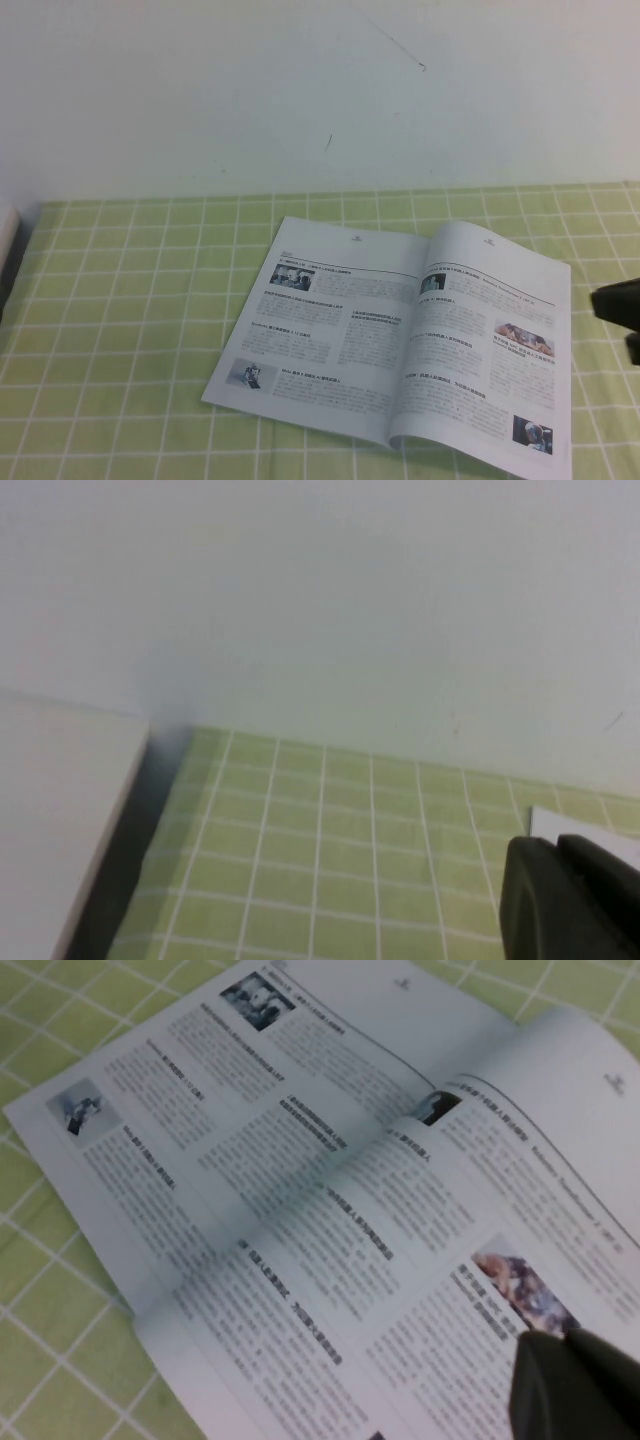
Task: Close book
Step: 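Close the open booklet and leave it lying on the table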
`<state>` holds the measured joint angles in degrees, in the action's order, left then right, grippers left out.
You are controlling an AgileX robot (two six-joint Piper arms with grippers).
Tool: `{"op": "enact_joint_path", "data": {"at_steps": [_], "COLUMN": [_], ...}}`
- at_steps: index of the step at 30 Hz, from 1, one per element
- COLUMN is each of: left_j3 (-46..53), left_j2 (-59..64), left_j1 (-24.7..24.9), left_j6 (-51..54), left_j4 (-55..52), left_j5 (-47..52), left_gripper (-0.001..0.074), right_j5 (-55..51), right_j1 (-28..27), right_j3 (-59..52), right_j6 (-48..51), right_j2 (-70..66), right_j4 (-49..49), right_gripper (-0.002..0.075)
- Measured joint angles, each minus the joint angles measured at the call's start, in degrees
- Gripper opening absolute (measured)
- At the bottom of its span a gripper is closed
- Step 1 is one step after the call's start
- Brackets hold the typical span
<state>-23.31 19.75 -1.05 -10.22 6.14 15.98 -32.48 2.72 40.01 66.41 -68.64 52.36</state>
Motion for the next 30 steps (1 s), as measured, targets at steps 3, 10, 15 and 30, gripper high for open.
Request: {"op": "enact_joint_path", "data": {"at_steps": [3, 10, 15, 30], "left_j3": [0.00, 0.00, 0.00, 0.00], "left_j2": [4.74, 14.24, 17.61, 19.96], "left_j1": [0.00, 0.00, 0.00, 0.00], "left_j6": [0.74, 6.25, 13.03, 17.26], "left_j4": [2.18, 8.94, 15.91, 19.59], "left_j5": [-0.03, 3.52, 3.32, 3.19], "left_gripper": [-0.0003, -0.0004, -0.0004, -0.0004], "right_j5": [4.24, 10.24, 11.00, 9.27], "right_j1": [5.78, 19.18, 22.21, 21.09], "right_j3": [1.85, 10.51, 18.55, 24.34], "right_j6": [2.90, 3.76, 3.76, -7.79], "right_j2": [-7.65, -24.26, -36.25, -45.54], "right_j4": [3.45, 5.63, 6.11, -0.18], "right_gripper": [-0.0003, -0.0003, -0.0003, -0.0003]}}
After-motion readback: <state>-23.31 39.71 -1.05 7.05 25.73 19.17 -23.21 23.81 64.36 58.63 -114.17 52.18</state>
